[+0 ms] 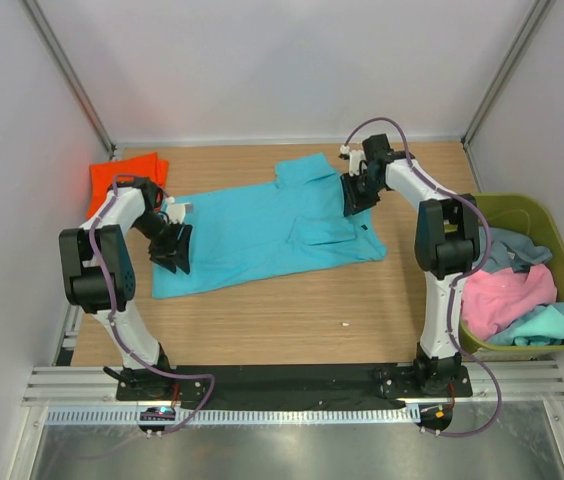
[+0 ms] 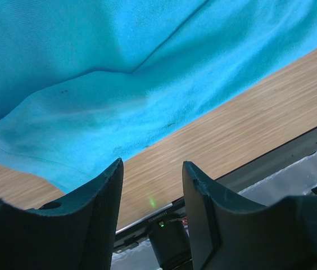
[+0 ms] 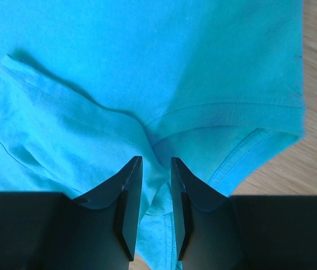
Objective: Fold and stack the t-shirts
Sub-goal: Fold the tshirt
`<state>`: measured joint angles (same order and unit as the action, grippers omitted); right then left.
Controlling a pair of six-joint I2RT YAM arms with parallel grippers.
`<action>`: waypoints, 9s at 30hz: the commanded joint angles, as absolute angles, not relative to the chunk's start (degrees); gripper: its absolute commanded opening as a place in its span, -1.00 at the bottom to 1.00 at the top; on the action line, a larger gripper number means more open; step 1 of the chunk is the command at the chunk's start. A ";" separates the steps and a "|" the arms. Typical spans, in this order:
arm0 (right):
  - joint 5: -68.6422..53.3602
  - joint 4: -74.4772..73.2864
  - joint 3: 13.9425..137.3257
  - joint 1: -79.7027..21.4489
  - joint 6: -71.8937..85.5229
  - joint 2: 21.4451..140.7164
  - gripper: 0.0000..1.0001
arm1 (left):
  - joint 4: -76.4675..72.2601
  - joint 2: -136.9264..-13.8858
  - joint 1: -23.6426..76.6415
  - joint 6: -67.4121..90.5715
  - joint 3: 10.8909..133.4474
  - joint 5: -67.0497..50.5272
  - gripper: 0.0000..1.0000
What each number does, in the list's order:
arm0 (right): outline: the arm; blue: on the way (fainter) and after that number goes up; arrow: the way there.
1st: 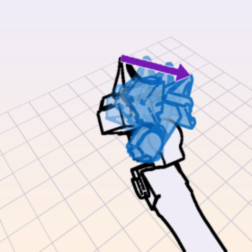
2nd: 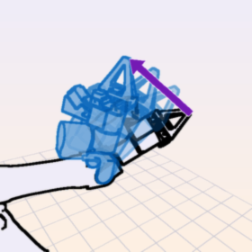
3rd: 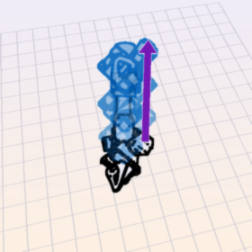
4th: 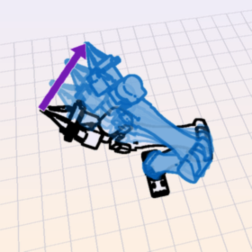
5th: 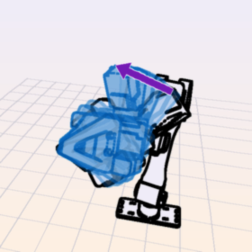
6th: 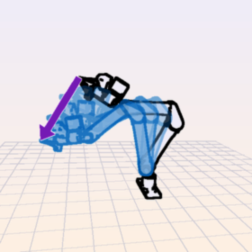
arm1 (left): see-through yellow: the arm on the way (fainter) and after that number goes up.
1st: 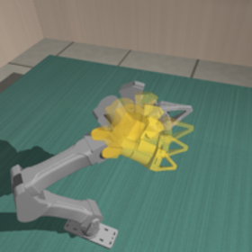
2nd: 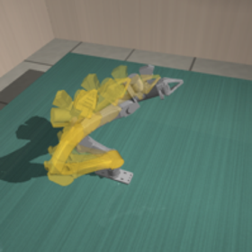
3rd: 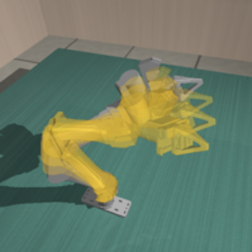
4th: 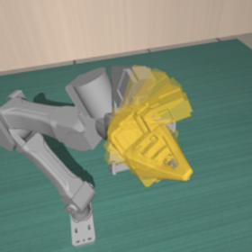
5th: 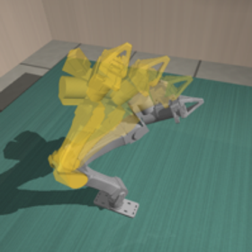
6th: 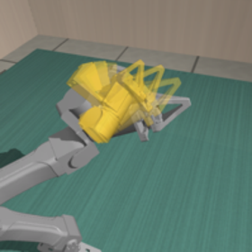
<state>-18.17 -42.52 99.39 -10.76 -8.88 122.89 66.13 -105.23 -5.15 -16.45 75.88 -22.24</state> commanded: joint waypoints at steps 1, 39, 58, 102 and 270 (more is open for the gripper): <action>-18.45 -42.45 97.74 -9.93 -8.09 120.59 -0.36 | 66.97 -105.56 -4.92 -16.26 77.78 -22.32 -0.05; -18.90 -40.26 108.98 -11.07 -11.25 126.21 -0.97 | 66.27 -106.00 -4.13 -15.21 77.43 -22.32 -0.05; -15.83 -39.20 114.00 -15.56 -12.48 127.71 -0.88 | 66.09 -105.29 -4.13 -15.03 77.61 -21.62 -0.05; -13.01 -39.99 116.10 -28.21 -12.13 134.47 -0.24 | 64.78 -101.43 -4.13 -15.38 77.35 -21.62 -0.04; -20.13 -35.60 63.99 -9.84 -0.62 99.75 0.06 | 57.39 -108.36 -7.47 -16.97 74.35 -17.58 0.02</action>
